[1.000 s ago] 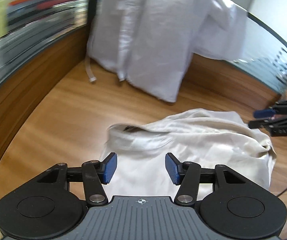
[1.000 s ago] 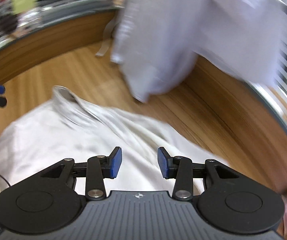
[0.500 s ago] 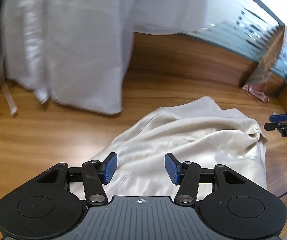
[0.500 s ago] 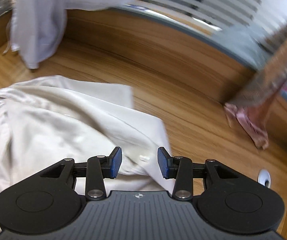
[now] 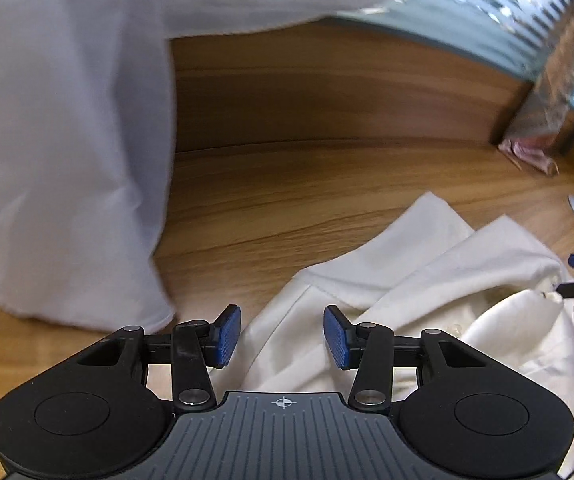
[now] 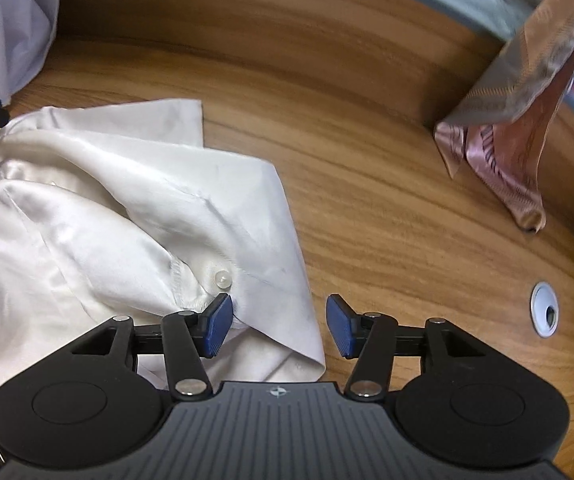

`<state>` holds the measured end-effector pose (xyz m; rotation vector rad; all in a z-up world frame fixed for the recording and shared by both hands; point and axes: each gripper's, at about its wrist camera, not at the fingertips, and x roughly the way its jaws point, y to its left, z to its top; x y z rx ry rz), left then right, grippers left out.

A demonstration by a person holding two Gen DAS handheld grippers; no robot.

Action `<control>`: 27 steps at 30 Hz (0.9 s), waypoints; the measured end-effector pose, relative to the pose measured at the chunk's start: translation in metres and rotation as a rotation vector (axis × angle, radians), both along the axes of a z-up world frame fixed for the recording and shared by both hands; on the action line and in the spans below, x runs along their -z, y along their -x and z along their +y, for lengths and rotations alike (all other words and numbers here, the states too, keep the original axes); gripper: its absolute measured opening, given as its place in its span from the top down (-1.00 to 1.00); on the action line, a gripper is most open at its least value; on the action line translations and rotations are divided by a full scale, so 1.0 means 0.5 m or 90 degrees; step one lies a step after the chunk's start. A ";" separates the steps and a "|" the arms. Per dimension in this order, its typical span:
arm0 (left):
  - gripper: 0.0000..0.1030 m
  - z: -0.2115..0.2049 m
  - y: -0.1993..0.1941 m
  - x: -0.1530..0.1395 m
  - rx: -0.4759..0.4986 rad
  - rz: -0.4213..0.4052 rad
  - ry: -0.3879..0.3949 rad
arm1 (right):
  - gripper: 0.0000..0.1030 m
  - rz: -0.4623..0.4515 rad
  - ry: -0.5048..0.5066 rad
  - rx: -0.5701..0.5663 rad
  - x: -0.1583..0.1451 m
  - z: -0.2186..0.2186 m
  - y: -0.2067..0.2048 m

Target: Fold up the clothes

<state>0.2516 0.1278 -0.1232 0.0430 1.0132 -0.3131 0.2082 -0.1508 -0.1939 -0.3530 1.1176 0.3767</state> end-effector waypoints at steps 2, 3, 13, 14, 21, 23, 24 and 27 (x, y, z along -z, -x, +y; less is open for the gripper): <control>0.06 -0.007 -0.008 0.007 0.024 0.000 -0.009 | -0.12 0.001 0.000 0.002 0.005 -0.003 -0.003; 0.06 -0.012 -0.011 0.010 0.033 -0.001 -0.014 | -0.11 0.001 -0.002 0.004 0.007 -0.004 -0.005; 0.96 0.026 -0.025 -0.012 -0.052 -0.059 -0.024 | 0.95 -0.073 -0.019 0.017 -0.074 0.003 -0.009; 0.96 0.041 -0.029 -0.026 -0.075 -0.074 -0.026 | 0.96 -0.096 -0.022 0.018 -0.100 0.005 -0.006; 0.96 0.138 -0.052 -0.099 -0.135 -0.102 -0.001 | 0.96 -0.218 -0.061 -0.005 -0.284 0.032 0.038; 0.96 0.145 -0.045 -0.103 -0.112 -0.091 0.007 | 0.96 -0.209 -0.093 -0.018 -0.318 0.042 0.053; 0.95 0.145 -0.038 -0.103 -0.096 -0.087 0.002 | 0.96 -0.199 -0.106 -0.028 -0.332 0.049 0.063; 0.94 0.139 -0.013 -0.098 -0.065 -0.079 -0.006 | 0.96 -0.154 -0.148 -0.066 -0.358 0.075 0.107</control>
